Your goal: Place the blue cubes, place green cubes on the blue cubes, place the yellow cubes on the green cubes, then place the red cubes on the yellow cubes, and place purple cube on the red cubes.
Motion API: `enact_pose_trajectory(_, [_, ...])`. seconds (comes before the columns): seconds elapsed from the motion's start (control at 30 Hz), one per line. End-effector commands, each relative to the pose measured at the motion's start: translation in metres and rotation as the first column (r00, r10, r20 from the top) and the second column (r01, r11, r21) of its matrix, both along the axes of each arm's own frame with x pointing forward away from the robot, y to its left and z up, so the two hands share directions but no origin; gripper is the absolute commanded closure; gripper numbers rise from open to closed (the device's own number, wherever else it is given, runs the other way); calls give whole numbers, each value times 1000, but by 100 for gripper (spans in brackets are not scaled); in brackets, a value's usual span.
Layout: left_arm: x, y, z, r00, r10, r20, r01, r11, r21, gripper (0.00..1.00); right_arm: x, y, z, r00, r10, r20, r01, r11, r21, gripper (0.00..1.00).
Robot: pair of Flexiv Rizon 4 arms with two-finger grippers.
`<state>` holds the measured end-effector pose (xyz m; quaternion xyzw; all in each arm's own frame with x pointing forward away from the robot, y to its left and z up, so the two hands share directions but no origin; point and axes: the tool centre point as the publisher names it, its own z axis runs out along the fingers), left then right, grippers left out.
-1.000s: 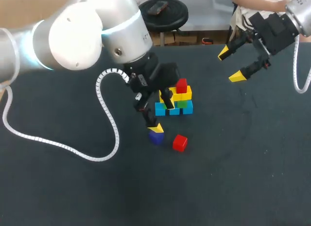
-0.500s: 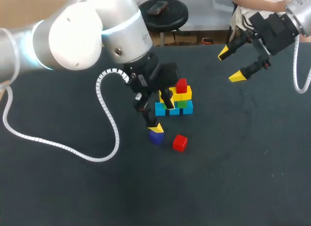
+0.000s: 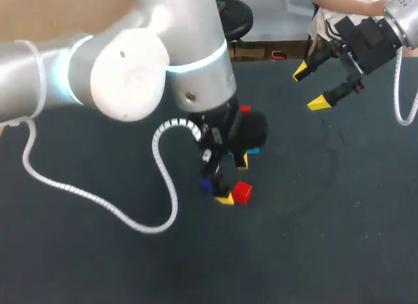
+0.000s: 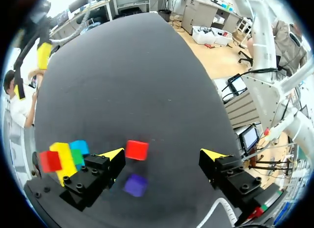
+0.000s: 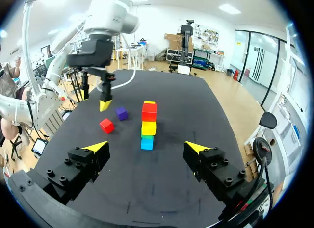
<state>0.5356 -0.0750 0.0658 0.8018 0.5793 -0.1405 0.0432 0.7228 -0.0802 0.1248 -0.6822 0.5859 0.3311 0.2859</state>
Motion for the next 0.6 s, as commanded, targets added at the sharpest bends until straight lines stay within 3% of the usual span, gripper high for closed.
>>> enact_pose_trajectory(0.03, [-28, 11, -11, 999, 38, 33, -38, 999, -13, 0, 0, 0, 0, 1000, -1, 1, 1, 1000, -1, 0])
enact_pose_trajectory(0.2, [-34, 8, -11, 998, 41, 57, -39, 998, -39, 0, 0, 0, 0, 1000, -1, 1, 1, 1000, -1, 0])
enact_pose_trajectory(0.43, [-23, -8, -1, 995, -8, 103, 14, 998, -57, 0, 0, 0, 0, 1000, -1, 1, 1, 1000, -1, 0])
enact_pose_trajectory(0.6, [-8, -16, -10, 997, -52, 54, 60, 987, -150, 0, 0, 0, 0, 1000, -1, 1, 1, 1000, -1, 0])
